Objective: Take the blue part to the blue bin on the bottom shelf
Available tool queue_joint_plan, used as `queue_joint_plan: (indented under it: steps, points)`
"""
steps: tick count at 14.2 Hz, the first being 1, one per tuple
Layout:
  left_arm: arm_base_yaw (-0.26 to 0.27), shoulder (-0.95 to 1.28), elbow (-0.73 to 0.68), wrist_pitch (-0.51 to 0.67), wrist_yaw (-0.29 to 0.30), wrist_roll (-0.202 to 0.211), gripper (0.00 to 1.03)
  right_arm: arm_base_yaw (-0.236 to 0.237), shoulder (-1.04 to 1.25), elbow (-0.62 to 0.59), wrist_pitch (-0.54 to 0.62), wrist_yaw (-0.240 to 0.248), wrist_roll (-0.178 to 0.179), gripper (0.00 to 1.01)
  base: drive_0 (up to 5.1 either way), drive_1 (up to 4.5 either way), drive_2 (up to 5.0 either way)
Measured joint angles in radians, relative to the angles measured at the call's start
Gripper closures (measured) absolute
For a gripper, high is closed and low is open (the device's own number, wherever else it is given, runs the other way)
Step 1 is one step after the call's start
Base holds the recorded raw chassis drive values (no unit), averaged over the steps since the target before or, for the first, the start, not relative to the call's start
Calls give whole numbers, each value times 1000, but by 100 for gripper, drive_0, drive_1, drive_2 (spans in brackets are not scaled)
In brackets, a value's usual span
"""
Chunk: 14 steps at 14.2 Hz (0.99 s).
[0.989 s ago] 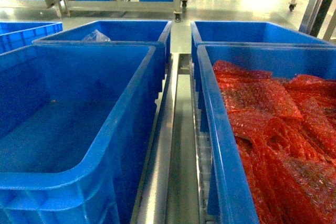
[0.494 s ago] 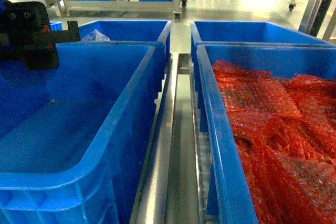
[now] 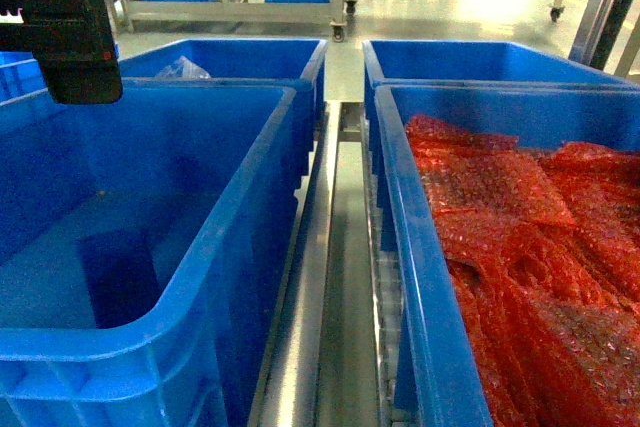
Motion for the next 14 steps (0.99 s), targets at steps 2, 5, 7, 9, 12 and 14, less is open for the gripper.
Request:
queue_joint_plan:
  steps: [2, 5, 7, 9, 12, 14]
  points:
    - [0, 0, 0, 0, 0, 1, 5, 0, 0, 0, 0, 0, 0, 3, 0, 0, 0]
    - [0, 0, 0, 0, 0, 1, 5, 0, 0, 0, 0, 0, 0, 3, 0, 0, 0]
    - [24, 6, -48, 157, 80, 9, 14, 0, 0, 0, 0, 0, 0, 3, 0, 0, 0]
    - [98, -109, -222, 253, 192, 8, 45, 0, 0, 0, 0, 0, 0, 3, 0, 0, 0]
    - [164, -257, -349, 235, 268, 9, 87, 0, 0, 0, 0, 0, 0, 3, 0, 0, 0]
    - [201, -350, -406, 199, 298, 9, 101, 0, 0, 0, 0, 0, 0, 3, 0, 0, 0]
